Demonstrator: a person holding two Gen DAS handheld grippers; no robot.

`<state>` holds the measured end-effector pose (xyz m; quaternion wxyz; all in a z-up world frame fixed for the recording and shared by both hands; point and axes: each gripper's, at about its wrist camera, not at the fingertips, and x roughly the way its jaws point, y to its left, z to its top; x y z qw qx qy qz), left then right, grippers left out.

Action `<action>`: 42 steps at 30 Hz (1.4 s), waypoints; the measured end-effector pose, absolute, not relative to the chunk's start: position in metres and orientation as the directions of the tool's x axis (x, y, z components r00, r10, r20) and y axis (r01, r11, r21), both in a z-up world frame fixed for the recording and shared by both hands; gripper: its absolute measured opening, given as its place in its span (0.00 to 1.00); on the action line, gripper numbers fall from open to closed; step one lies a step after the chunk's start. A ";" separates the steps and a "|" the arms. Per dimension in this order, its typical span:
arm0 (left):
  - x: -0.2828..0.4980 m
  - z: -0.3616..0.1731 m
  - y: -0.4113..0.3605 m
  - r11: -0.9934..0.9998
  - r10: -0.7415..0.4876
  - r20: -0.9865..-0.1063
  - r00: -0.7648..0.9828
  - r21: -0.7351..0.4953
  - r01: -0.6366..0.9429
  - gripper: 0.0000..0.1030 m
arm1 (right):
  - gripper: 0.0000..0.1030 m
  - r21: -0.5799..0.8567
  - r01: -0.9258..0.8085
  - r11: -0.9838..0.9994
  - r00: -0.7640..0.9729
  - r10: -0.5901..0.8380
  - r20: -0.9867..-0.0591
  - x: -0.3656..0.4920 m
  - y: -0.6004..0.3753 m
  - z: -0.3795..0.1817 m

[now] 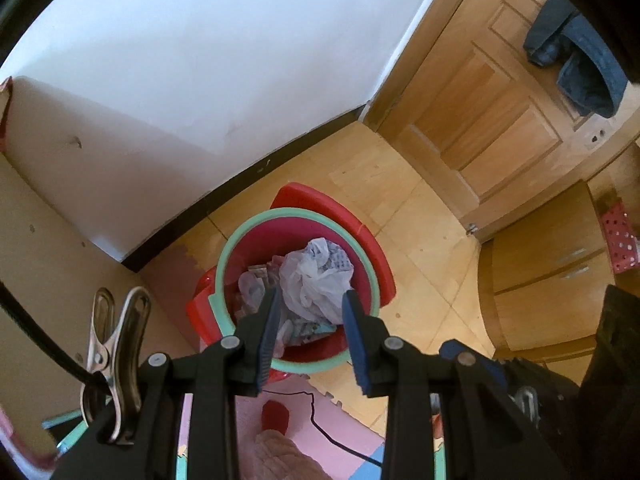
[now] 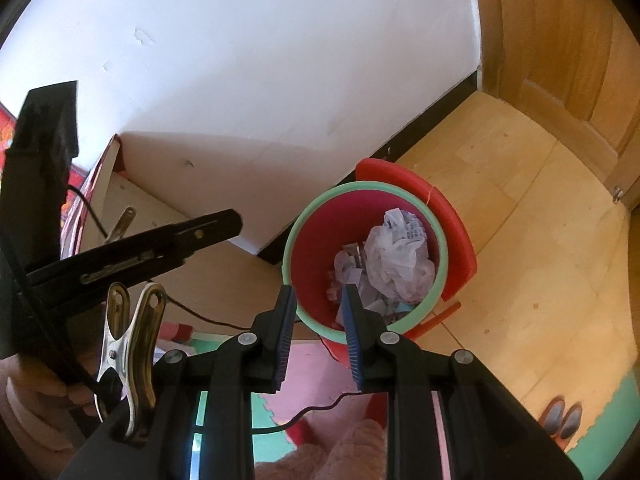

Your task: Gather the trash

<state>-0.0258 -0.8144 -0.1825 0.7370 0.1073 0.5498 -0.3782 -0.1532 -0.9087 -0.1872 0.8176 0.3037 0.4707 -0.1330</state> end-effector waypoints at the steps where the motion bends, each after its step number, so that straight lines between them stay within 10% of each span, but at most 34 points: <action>1: -0.028 -0.178 -0.810 0.687 -0.446 -0.888 0.109 -0.262 0.678 0.31 | 0.24 0.367 0.504 0.782 0.523 0.063 -0.850 -0.156 -0.907 -0.184; 42: -0.091 -0.009 -0.470 0.835 -0.470 -0.801 0.371 -0.267 0.481 0.31 | 0.24 0.328 0.139 0.934 0.688 0.147 -0.710 -0.159 -0.652 -0.026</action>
